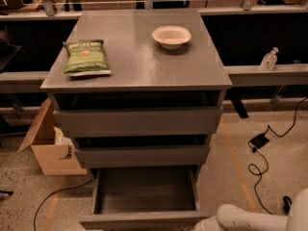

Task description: Close bottom drawer

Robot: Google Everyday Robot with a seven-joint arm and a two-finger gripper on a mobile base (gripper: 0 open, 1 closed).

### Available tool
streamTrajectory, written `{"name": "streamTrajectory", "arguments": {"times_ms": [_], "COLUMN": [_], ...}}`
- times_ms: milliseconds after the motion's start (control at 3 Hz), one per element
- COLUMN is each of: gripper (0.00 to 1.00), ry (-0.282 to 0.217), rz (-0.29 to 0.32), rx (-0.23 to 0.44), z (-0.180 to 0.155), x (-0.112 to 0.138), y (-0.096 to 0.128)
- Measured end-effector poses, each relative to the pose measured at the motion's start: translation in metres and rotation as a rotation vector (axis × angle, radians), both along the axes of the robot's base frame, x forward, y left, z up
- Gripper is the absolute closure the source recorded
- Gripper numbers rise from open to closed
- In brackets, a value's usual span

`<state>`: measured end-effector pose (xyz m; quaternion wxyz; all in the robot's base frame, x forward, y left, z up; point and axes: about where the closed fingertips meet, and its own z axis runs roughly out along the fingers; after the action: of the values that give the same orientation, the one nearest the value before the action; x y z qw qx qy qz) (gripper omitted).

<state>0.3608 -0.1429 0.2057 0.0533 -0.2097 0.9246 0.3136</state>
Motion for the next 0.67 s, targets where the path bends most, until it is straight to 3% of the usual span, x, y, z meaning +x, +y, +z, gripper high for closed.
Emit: {"name": "streamTrajectory", "arguments": {"times_ms": [667], "gripper": [1.0], "ry": [-0.016], "rz": [-0.009], "rx": [0.038], "z": [-0.0078], "x": [0.0068], "y": [0.0039]}}
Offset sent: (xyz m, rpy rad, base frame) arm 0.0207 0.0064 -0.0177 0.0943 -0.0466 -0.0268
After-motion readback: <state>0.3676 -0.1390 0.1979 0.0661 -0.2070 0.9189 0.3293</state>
